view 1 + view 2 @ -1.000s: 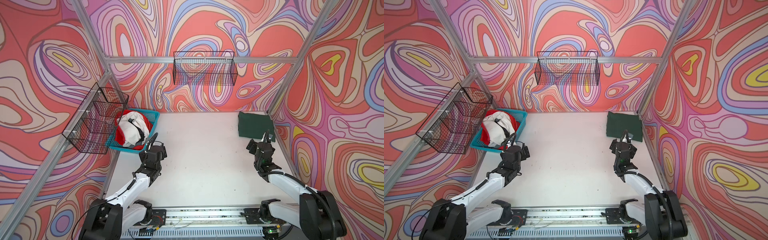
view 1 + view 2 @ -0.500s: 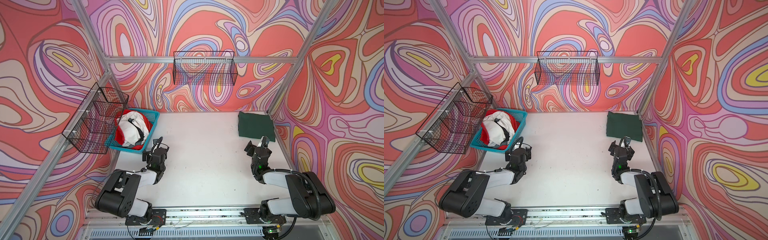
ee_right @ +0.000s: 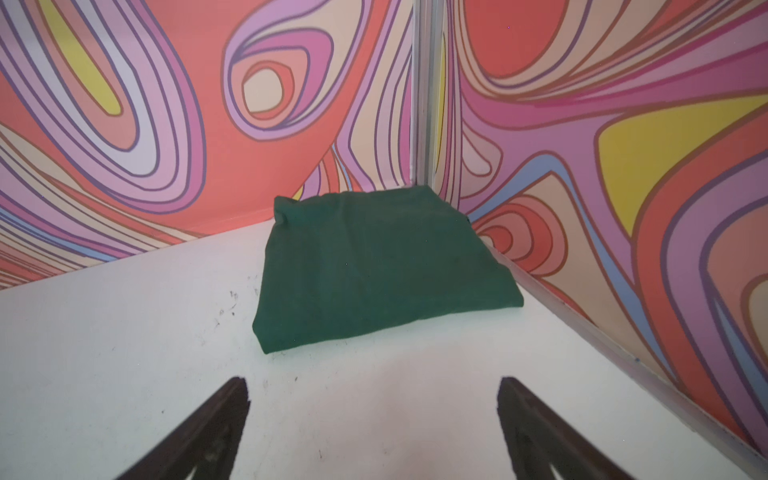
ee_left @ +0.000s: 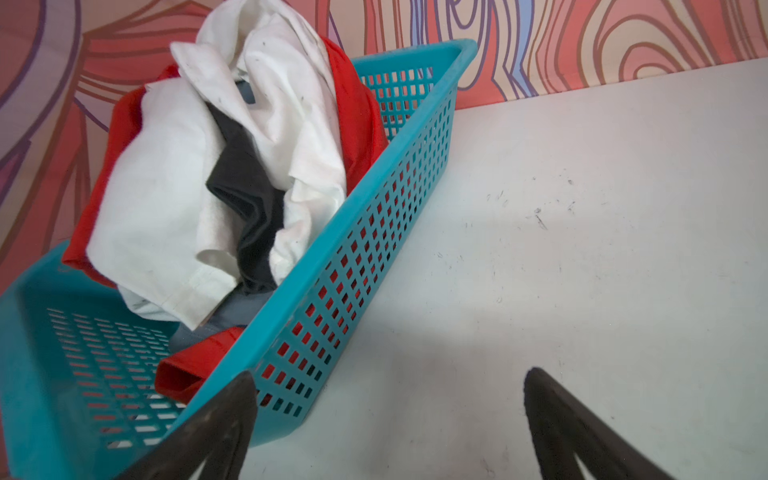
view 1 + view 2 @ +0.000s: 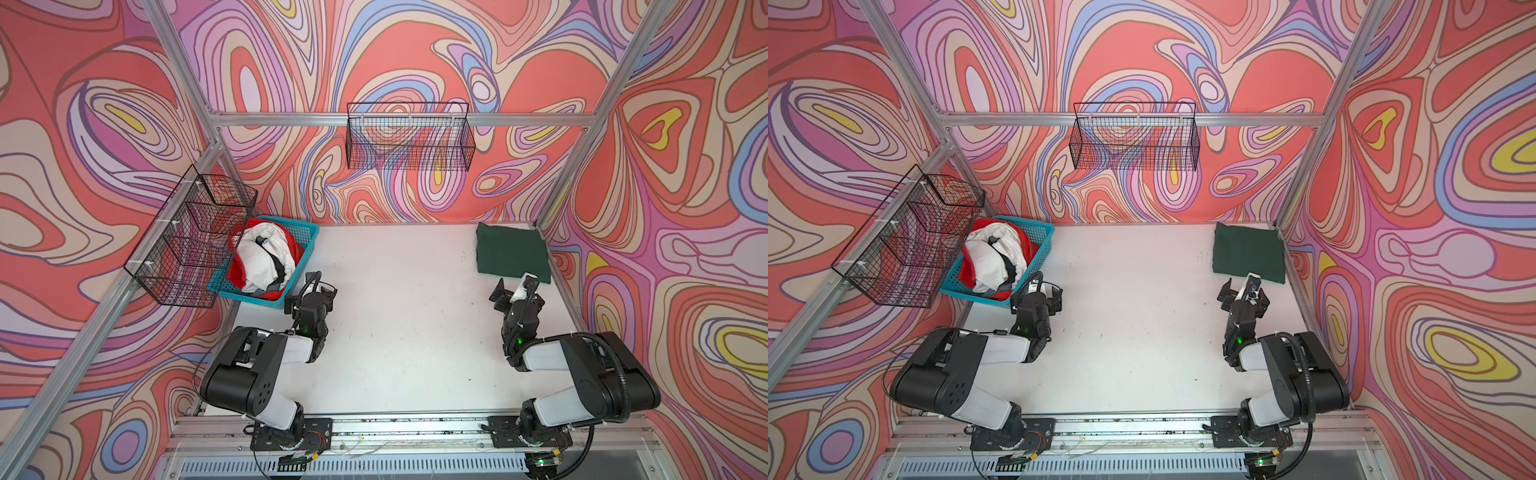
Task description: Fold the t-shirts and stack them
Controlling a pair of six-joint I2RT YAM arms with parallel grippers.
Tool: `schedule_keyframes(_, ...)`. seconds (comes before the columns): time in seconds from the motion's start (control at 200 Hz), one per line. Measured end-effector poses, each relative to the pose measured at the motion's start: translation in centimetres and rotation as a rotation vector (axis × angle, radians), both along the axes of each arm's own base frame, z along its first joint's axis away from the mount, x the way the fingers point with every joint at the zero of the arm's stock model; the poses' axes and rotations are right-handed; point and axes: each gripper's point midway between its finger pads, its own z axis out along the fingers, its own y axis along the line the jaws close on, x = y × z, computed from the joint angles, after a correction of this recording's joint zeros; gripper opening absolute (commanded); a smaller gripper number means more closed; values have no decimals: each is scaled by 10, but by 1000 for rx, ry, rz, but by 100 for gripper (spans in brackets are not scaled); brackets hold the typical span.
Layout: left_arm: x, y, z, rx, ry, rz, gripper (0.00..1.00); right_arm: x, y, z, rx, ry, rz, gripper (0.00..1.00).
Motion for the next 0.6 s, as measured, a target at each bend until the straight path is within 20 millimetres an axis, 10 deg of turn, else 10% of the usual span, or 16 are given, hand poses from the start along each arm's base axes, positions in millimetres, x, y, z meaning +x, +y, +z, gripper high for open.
schedule_keyframes(0.255,18,-2,1,-91,34,-45,100,18,10,-29,-50,67,63,98)
schedule_keyframes(0.601,7,5,-21,-153,81,-76,100,44,12,-18,-41,60,88,98)
